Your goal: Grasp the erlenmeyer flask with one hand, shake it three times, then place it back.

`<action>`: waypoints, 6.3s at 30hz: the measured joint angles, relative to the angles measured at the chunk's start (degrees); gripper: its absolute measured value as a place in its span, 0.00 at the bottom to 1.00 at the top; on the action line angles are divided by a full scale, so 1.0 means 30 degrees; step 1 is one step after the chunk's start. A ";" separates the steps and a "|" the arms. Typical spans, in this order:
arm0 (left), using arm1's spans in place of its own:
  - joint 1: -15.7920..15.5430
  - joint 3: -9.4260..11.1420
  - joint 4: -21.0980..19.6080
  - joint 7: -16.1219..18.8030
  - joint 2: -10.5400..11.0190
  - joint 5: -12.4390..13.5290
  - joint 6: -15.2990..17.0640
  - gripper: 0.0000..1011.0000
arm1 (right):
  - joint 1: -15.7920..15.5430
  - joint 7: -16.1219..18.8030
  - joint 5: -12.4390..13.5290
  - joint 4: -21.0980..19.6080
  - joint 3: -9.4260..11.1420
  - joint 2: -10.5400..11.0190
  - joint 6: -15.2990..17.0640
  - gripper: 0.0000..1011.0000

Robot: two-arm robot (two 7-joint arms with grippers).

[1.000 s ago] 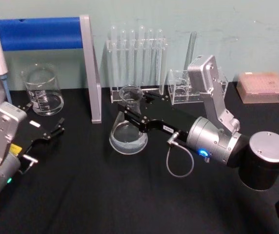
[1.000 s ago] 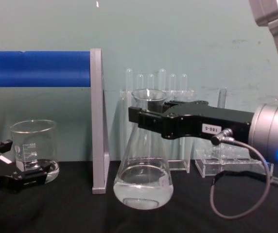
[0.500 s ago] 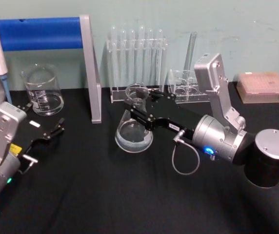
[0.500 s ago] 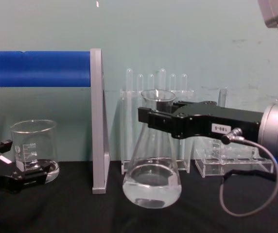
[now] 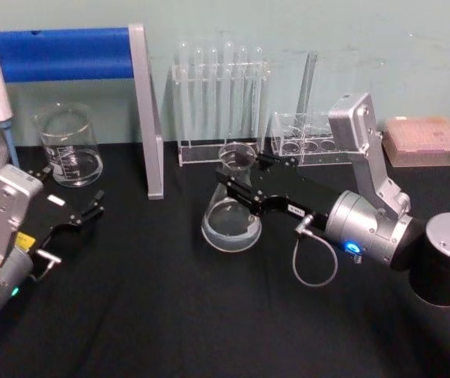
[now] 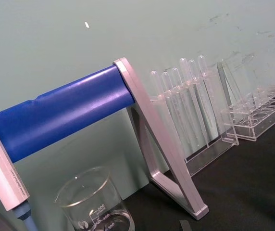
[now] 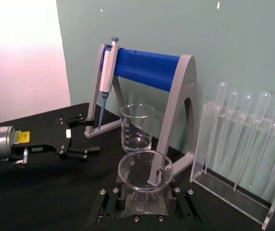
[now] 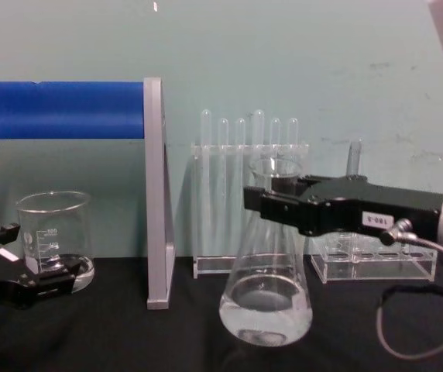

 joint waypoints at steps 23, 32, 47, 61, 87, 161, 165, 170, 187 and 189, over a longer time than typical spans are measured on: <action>-0.0001 0.0000 0.0000 0.0000 0.0000 0.0000 0.0000 0.99 | -0.0006 0.1737 0.0484 0.0977 -0.0709 0.1127 -0.0979 0.44; 0.0001 0.0000 0.0000 0.0000 0.0000 -0.0001 0.0000 0.99 | 0.0307 0.2085 0.0443 0.1711 -0.1048 0.1050 -0.1425 0.44; 0.0000 0.0000 0.0000 0.0000 0.0000 0.0000 0.0000 0.99 | 0.0683 0.2409 0.0513 0.2625 -0.1275 0.0803 -0.1675 0.44; 0.0000 0.0000 0.0000 0.0000 0.0000 -0.0001 -0.0001 0.99 | 0.0857 0.2701 0.0650 0.2973 -0.1482 0.0751 -0.1707 0.44; -0.0001 -0.0001 0.0000 0.0000 0.0000 0.0000 0.0000 0.99 | 0.1158 0.3051 0.0712 0.3492 -0.1880 0.0802 -0.1611 0.44; 0.0001 -0.0001 0.0001 0.0000 0.0000 0.0000 0.0000 0.99 | 0.1205 0.3027 0.0691 0.3527 -0.1890 0.0891 -0.1441 0.99; 0.0001 0.0000 0.0000 0.0000 0.0000 -0.0001 0.0000 0.99 | 0.1205 0.3027 0.0696 0.3527 -0.1889 0.0891 -0.1445 0.99; 0.0000 0.0000 0.0000 0.0000 0.0000 -0.0001 0.0000 0.99 | 0.1204 0.2959 0.0677 0.3482 -0.1889 0.0902 -0.1434 0.99; 0.0000 0.0000 -0.0001 0.0000 0.0000 0.0000 0.0000 0.99 | -0.0113 0.2499 0.0368 0.1592 -0.1554 0.2195 -0.1100 0.99; -0.0001 0.0000 0.0001 0.0000 0.0000 -0.0001 0.0000 0.99 | -0.0508 0.2300 0.0353 0.1146 -0.1371 0.2543 -0.1003 0.99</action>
